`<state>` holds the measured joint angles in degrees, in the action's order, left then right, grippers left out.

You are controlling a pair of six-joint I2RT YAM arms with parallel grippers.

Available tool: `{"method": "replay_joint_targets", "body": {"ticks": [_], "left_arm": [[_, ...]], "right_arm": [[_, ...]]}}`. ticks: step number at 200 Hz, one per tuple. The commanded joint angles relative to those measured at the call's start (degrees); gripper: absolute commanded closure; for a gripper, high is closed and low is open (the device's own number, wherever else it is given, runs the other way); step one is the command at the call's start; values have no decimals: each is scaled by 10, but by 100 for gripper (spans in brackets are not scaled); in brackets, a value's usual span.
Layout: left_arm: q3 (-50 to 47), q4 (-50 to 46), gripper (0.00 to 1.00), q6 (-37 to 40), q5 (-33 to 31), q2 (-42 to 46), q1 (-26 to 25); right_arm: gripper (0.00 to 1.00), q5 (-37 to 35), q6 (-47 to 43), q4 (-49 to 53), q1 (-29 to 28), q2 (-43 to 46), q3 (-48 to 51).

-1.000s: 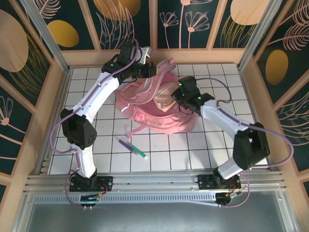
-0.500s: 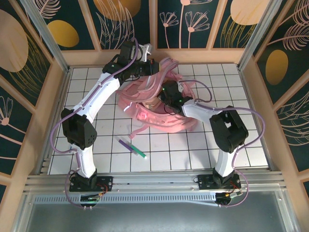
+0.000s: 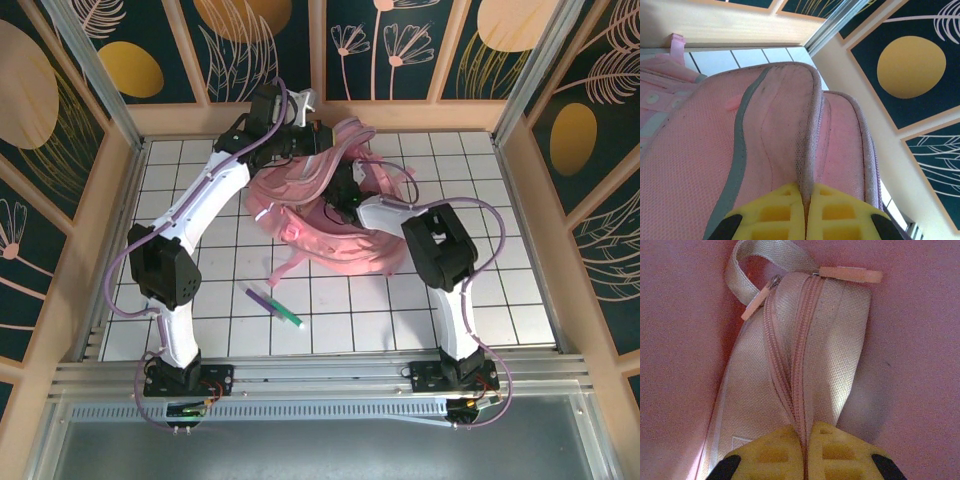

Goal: Pack the student bag

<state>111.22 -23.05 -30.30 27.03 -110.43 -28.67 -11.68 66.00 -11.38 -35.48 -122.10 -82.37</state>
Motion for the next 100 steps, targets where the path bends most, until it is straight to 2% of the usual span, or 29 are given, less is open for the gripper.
{"method": "replay_joint_targets", "body": {"ticks": [1,35,62,78,100], "left_arm": [[10,138,100,-17,52,27,-17],[-14,157,100,-23,48,35,-20],[-36,172,100,-24,42,43,-20],[-46,179,100,-28,41,48,-20],[-55,170,100,-11,25,58,-20]], "right_arm": [[100,-23,44,-26,0,-39,-22],[100,6,60,-103,2,-64,-39],[100,10,59,-122,5,-82,-60],[100,41,64,-171,14,-96,-54],[84,92,63,-231,26,-92,-19]]}}
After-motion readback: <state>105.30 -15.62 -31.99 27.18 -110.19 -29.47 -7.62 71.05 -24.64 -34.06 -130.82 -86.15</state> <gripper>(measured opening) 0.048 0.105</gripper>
